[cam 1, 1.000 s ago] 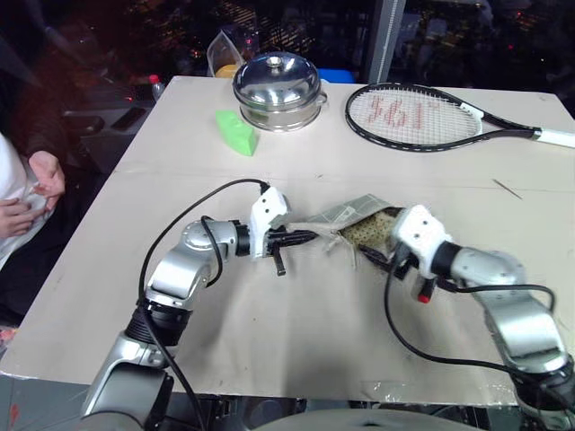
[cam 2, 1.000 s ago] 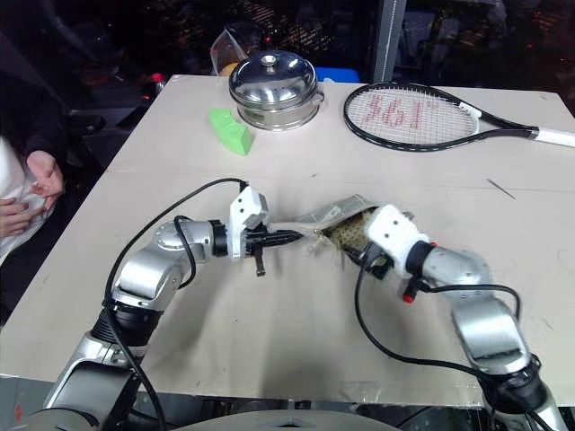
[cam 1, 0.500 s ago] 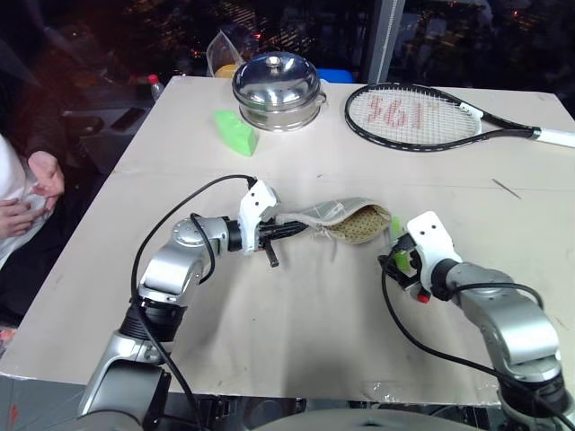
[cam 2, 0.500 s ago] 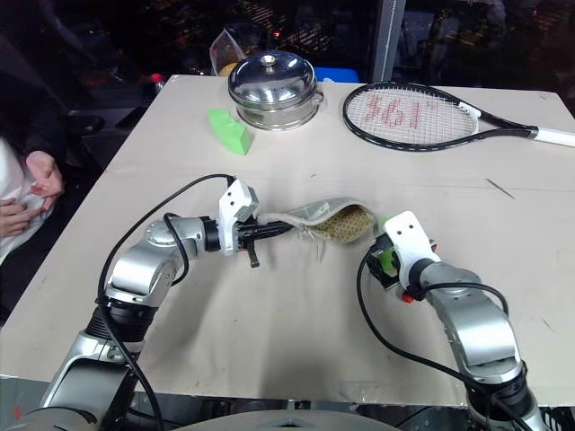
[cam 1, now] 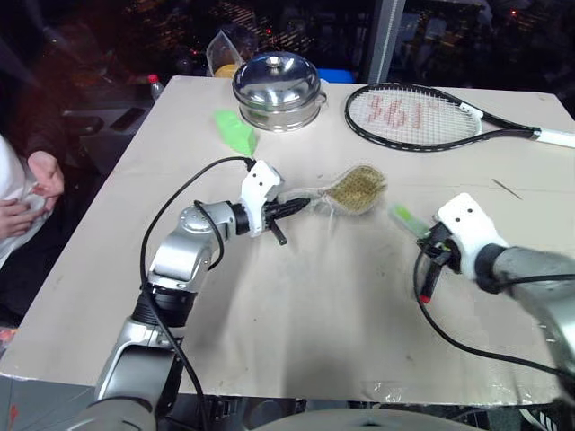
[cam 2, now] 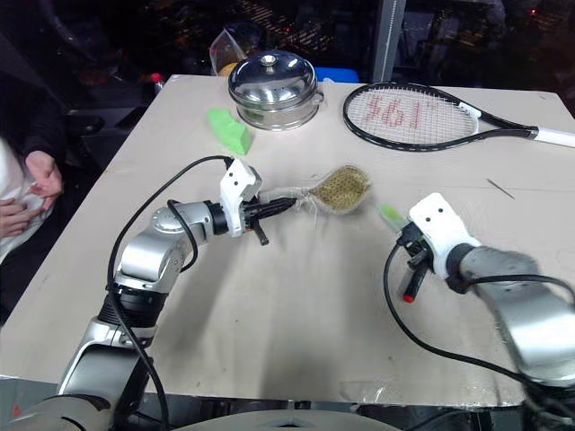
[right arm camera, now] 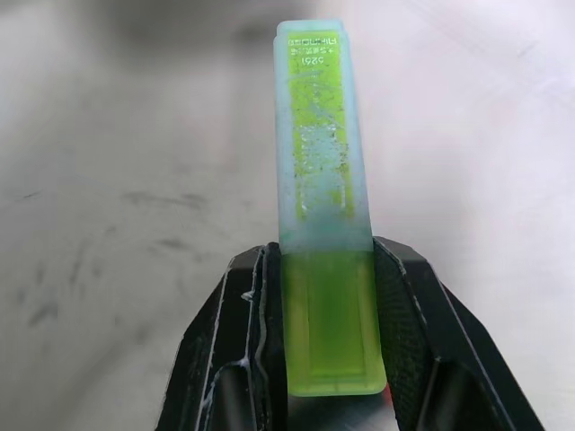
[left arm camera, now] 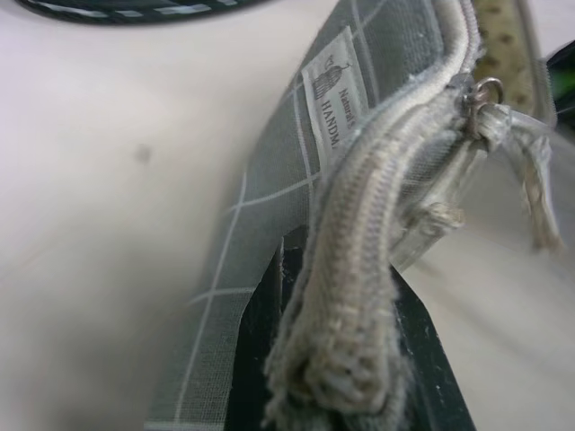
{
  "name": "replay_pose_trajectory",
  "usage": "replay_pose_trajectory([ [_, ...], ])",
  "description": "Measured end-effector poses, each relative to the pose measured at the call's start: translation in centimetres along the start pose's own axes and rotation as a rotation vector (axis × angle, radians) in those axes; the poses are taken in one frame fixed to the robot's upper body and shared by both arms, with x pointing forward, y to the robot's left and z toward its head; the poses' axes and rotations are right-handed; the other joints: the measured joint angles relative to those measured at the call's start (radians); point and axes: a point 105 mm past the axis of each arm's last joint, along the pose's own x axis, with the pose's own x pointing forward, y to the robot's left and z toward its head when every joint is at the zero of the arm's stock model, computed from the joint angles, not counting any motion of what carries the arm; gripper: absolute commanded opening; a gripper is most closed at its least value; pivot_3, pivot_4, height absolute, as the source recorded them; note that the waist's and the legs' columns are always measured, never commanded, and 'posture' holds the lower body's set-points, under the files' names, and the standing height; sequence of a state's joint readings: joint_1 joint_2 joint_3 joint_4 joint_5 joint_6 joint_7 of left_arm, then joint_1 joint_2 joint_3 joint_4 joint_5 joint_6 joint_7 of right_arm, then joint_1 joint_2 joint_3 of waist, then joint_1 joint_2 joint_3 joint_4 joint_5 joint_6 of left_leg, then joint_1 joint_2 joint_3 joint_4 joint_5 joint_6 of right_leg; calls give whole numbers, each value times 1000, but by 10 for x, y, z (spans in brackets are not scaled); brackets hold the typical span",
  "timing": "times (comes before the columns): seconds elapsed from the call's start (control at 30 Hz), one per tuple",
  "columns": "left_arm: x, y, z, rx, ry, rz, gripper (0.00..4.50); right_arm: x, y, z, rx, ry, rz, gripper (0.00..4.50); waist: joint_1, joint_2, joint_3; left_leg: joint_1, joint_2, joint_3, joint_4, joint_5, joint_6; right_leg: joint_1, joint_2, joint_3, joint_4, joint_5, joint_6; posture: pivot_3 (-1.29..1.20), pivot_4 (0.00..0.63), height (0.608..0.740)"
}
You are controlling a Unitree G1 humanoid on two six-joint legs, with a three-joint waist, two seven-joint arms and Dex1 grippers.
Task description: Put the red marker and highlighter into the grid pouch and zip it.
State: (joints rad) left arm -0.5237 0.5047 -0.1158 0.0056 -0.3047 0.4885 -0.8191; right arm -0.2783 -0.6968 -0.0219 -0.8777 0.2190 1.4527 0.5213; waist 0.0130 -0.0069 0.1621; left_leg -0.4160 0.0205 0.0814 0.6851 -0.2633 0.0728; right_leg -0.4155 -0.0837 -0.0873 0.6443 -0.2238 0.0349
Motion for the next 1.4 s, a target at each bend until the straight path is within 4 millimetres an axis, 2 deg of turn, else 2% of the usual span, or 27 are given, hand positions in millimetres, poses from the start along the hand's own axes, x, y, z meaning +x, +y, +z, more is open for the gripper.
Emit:
replay_pose_trajectory([
  [0.03, 1, 0, 0, 11, -1, -1, 0, -14, 1, 16, -52, -40, 50, 739, -4, -1, 0, 0, 3, -1, 0, 0, 0, 0, 3, 0, -1, 0, 0, 0, 150, 740],
  [0.13, 2, -1, -1, 25, 0, -12, 0, -24, 10, 29, -101, -36, 169, 739, -2, 0, 1, 0, 3, -1, -1, -1, 1, -1, 3, 0, -1, 0, -1, 0, 150, 740],
  [0.2, 3, -2, -1, 48, 0, -22, 0, -29, 11, 45, -131, -73, 204, 739, -2, 0, 1, 0, 3, -1, -1, -1, 2, 0, 2, 0, -1, 0, -1, 0, 150, 740],
  [0.27, 4, -4, -2, 55, 1, -34, 0, -30, 11, 51, -143, -85, 211, 739, 0, 0, 1, 0, 2, -1, 0, -1, 2, 0, 0, 0, -1, 0, -1, 0, 150, 740],
  [0.4, 6, -16, -7, 78, 7, -79, 0, -17, 9, 53, -204, -15, 227, 739, 2, 0, 1, -1, 0, 0, 0, -1, 1, 0, -5, 0, -2, 0, -1, 0, 150, 740],
  [0.53, 6, -26, -8, 124, 4, -100, 0, 8, 11, 47, -247, 40, 266, 739, -1, -1, 1, -1, 1, 0, 0, -1, 1, -1, -5, 0, -2, 0, 0, 0, 150, 740],
  [0.67, 7, -41, -11, 180, 4, -148, 0, 26, 12, 55, -305, 28, 283, 739, -2, -1, 1, -1, 1, 1, 0, -1, 1, -1, -4, 0, -2, 0, 0, 0, 150, 740],
  [0.83, 7, -49, -17, 250, 22, -176, 0, 56, 30, 66, -383, -9, 361, 739, -4, -1, 1, -1, 1, 2, 0, -1, 1, -1, -2, -1, -1, 0, 0, 0, 150, 740],
  [0.9, 5, -50, -20, 251, 29, -179, 0, 66, 35, 69, -407, -33, 386, 1822, -2, -1, 1, -1, 1, 2, 0, -1, 1, -1, -1, -2, -1, 0, 0, 0, 150, 740],
  [0.93, 5, -51, -22, 248, 30, -182, 0, 69, 37, 72, -406, -53, 398, 2163, -1, -1, 1, -1, 1, 3, 0, -1, 1, -1, -2, -2, -1, 0, 0, 0, 150, 740],
  [0.97, 5, -53, -21, 247, 25, -188, 0, 70, 39, 73, -415, -62, 416, 2720, 2, -1, 1, -1, 1, 2, 0, -1, 1, -1, -2, -3, -1, 0, 0, 0, 150, 740],
  [1.03, 4, -55, -19, 245, 16, -194, 0, 66, 38, 70, -426, -63, 439, 3607, 6, -1, 2, -2, 1, 2, 1, -1, 1, -1, -2, -5, -2, 0, 0, 0, 150, 740],
  [1.1, 3, -54, -19, 225, 17, -186, 0, 54, 31, 63, -339, -61, 456, 3607, 9, -1, 2, -3, 0, 0, 1, -1, 2, 0, -4, -6, -2, 0, 0, 0, 150, 740],
  [1.13, 3, -52, -19, 206, 20, -177, 0, 40, 24, 59, -237, -76, 474, 3607, 10, -1, 2, -3, 0, 0, 1, -1, 2, 0, -4, -6, -2, 0, 0, 0, 150, 740],
  [1.17, 1, -47, -20, 188, 27, -153, 0, 25, 19, 59, -148, -108, 493, 3607, 10, -1, 2, -3, 1, -1, 1, -1, 2, 1, -5, -6, -3, 0, 0, 0, 150, 740],
  [1.3, 1, -38, -21, 167, 43, -109, 0, -14, 13, 66, 41, -255, 520, 3607, 2, -2, 1, -1, 3, -4, 1, -2, 2, 3, -6, -7, -2, 0, 0, 0, 150, 740],
  [1.33, 2, -36, -22, 162, 47, -98, 0, -25, 14, 55, 123, -272, 489, 3607, 4, -2, 1, -1, 3, -7, 0, -2, 2, 4, -6, -9, -2, 0, -1, 0, 150, 740],
  [1.4, 4, -31, -23, 156, 62, -83, 0, -26, 17, 33, 187, -209, 399, 3607, 5, -1, 1, -1, 2, -8, -1, -2, 2, 4, -6, -9, -1, 0, -1, 0, 150, 740],
])
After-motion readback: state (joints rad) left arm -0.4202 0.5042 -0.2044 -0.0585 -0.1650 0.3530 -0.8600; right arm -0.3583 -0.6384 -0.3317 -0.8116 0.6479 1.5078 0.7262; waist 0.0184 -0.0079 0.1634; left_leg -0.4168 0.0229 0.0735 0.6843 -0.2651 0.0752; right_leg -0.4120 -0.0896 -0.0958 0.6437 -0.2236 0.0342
